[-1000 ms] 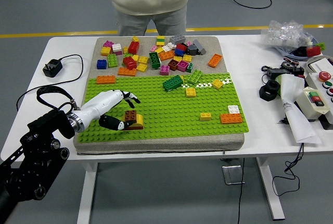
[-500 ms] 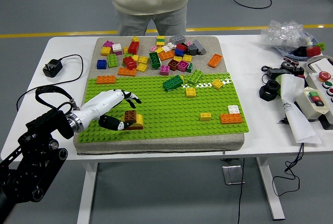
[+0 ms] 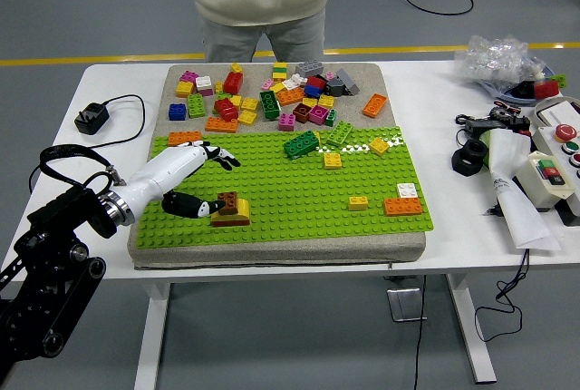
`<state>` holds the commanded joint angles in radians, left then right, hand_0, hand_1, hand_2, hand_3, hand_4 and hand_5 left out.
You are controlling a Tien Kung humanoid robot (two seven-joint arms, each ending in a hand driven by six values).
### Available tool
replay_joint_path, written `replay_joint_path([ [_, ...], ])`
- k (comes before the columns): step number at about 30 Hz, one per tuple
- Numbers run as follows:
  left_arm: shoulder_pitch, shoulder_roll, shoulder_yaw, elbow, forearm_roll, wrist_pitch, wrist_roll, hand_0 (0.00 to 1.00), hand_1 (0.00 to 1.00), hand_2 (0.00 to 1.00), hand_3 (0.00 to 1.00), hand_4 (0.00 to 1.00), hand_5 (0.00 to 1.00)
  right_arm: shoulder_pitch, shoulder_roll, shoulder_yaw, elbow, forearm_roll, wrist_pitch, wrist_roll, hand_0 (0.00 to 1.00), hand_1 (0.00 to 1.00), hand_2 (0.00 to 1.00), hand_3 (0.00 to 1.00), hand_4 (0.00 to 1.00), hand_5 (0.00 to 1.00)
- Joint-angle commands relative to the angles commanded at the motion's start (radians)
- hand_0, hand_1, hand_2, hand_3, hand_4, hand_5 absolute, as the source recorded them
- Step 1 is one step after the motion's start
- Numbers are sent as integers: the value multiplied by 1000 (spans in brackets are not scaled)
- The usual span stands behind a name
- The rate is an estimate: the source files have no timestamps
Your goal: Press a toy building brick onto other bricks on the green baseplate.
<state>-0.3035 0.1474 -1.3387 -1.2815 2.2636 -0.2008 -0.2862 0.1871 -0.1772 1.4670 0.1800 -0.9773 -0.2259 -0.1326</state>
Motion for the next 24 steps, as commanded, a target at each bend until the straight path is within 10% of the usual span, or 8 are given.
replay_joint_path([
  [3,12,3,-6,-9,-8,3,6,998,882,834,713,957,237,1,0,1,0,0,0,1,801,728,751,736,998,667],
  [4,19,6,-10,-11,-14,3,9,998,953,908,579,998,514,1,0,1,0,1,0,1,801,728,751,736,998,667],
  [9,39,14,-22,-12,-5,0,14,998,953,908,579,998,514,0,0,4,0,2,1,-1,801,728,751,736,998,667],
  [10,40,15,-23,-12,-2,-1,14,998,996,956,587,998,709,0,0,4,0,2,1,-1,801,728,751,736,998,667],
  [24,43,13,4,26,5,-2,13,998,998,966,591,998,743,1,1,0,0,0,-3,-5,801,728,751,737,998,667],
])
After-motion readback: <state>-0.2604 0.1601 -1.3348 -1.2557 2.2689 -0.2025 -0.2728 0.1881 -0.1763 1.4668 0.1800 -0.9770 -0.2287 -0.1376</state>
